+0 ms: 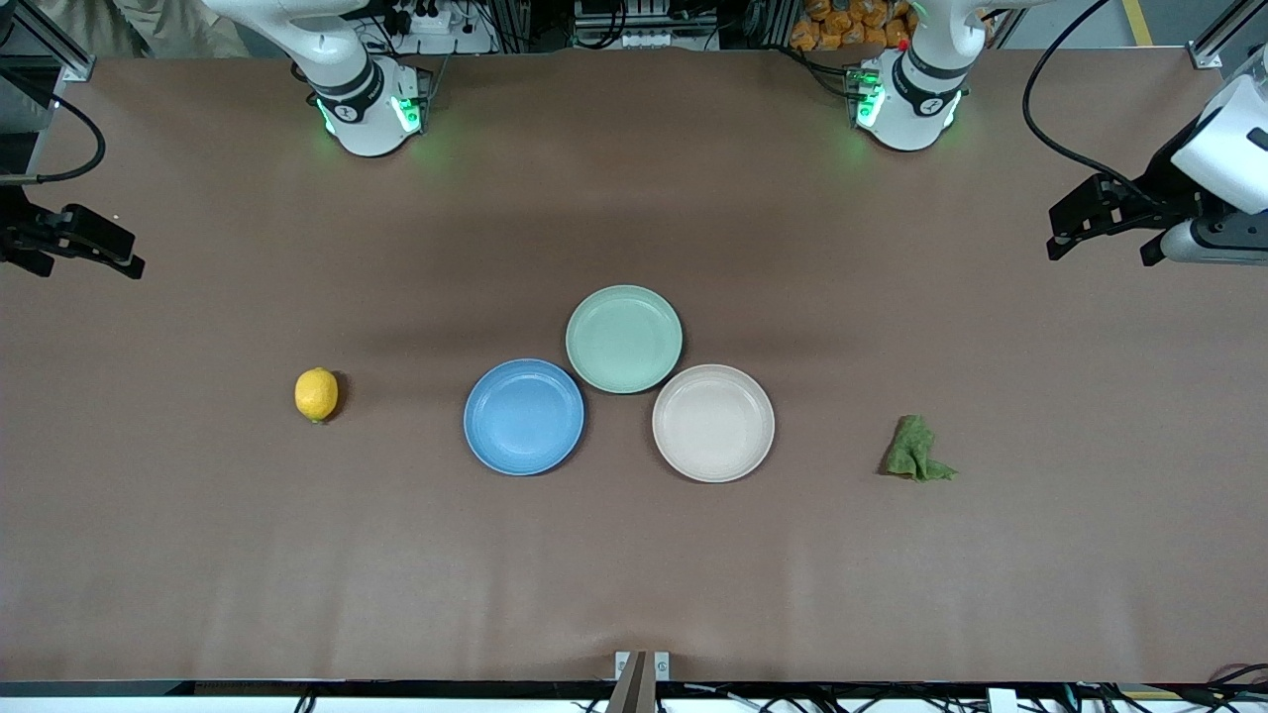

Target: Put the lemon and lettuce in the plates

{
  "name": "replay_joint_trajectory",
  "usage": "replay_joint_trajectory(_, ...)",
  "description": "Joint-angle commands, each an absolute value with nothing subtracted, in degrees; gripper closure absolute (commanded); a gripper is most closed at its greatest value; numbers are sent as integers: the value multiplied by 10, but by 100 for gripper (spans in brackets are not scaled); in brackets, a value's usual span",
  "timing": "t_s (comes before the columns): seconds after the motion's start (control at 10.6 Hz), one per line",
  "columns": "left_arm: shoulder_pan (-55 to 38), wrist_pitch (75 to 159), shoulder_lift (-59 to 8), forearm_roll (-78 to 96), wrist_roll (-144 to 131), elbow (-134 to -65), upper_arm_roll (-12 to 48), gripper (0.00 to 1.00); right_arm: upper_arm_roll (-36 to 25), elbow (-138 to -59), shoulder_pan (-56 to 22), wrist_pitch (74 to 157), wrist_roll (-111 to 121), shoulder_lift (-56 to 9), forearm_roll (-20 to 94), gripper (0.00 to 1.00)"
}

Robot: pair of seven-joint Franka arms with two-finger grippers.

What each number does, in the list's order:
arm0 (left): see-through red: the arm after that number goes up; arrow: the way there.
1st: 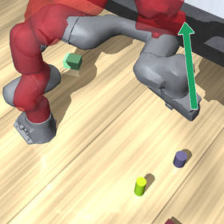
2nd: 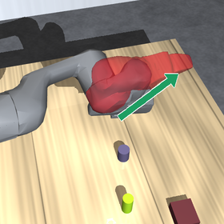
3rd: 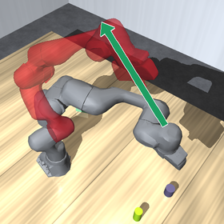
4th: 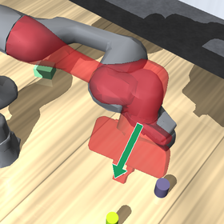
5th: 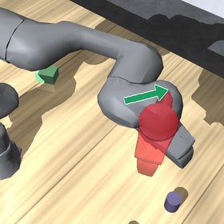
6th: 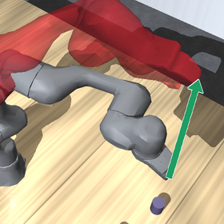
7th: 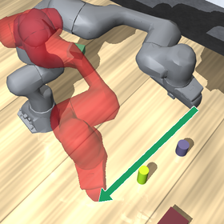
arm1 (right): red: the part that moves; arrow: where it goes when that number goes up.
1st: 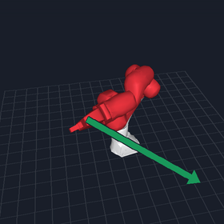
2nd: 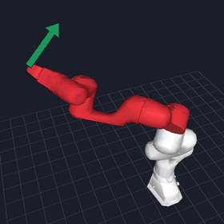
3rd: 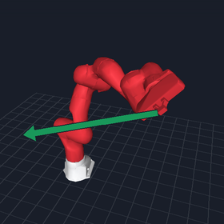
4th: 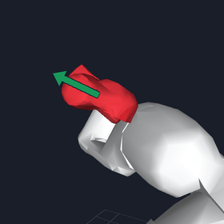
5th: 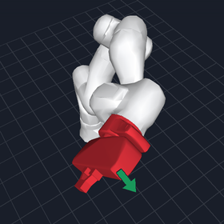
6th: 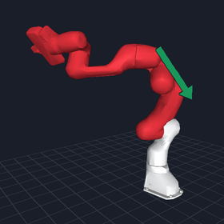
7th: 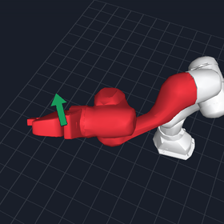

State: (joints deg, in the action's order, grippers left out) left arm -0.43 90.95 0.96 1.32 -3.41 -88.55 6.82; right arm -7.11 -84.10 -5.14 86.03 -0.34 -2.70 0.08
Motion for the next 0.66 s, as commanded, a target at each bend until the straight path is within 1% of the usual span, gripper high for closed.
replay_joint_trajectory(0.0, -2, 897, 14, 4, -13, -883, 71, 0, -72, -835, -55, 858, -4, -28, -4, 0)
replay_joint_trajectory(0.56, -4, 896, -1, 7, -29, -884, 72, 0, -72, -836, -55, 855, 0, -28, -4, 0)
